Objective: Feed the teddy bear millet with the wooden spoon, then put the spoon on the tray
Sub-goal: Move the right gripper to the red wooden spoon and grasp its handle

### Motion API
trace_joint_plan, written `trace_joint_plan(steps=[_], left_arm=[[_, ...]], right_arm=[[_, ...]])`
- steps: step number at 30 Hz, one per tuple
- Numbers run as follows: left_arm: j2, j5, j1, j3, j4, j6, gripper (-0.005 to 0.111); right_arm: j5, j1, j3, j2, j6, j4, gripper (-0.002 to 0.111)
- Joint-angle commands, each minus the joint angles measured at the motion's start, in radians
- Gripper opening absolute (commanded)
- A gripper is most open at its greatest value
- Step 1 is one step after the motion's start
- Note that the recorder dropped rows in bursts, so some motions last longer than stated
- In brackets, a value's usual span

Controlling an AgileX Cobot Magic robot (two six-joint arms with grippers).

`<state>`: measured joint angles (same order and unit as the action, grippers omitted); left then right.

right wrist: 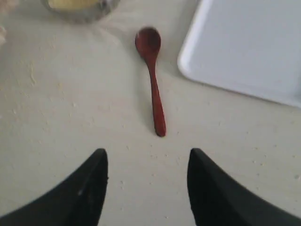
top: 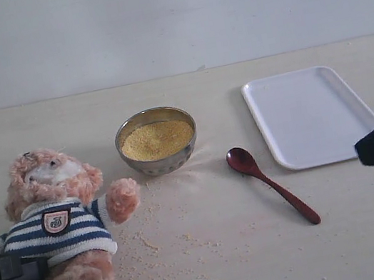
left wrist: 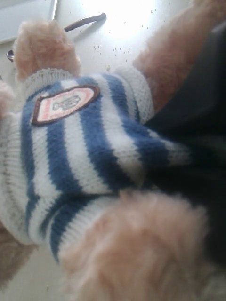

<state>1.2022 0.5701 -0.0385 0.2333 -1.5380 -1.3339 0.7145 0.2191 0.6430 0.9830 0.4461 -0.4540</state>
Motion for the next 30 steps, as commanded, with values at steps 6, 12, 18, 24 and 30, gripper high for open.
trace_joint_plan(steps=[6,12,18,24,30], left_arm=[[-0.012,0.008,-0.002,-0.002,-0.008,-0.005,0.005],[-0.012,0.008,-0.002,-0.002,-0.008,-0.005,0.005],[-0.012,0.008,-0.002,-0.002,-0.009,-0.005,0.005],[-0.012,0.008,-0.002,-0.002,-0.009,-0.005,0.005],[-0.012,0.008,-0.002,-0.002,-0.009,-0.005,0.005]], right_arm=[[-0.021,0.035,0.147,0.506,0.106,0.007,0.053],[-0.127,0.186,0.206,0.618,0.114,0.093,0.053],[-0.168,0.233,0.282,0.725,0.038,0.204,0.053],[-0.147,0.231,0.347,0.814,0.036,0.242,0.053],[-0.154,0.231,0.359,0.884,0.034,0.258,0.053]])
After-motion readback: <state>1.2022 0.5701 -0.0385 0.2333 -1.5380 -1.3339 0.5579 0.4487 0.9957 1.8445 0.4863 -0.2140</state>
